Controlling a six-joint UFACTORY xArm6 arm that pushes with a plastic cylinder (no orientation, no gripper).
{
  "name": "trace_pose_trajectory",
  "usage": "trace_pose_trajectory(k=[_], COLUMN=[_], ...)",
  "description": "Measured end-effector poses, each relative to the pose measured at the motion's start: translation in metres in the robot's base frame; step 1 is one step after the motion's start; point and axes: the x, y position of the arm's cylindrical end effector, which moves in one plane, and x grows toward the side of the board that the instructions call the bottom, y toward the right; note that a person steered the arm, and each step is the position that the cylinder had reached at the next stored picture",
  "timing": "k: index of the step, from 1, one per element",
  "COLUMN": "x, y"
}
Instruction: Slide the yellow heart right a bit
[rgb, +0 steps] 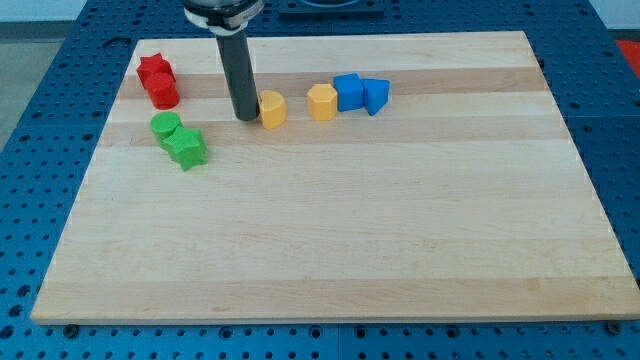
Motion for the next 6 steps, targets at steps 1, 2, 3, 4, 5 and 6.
trace_pose_trajectory(k=[1,2,3,4,5,6], x=[0.026,0.027,0.007,-0.003,-0.003,-0.003], y=[-0.001,0.002,0.002,0.004,0.021,0.041])
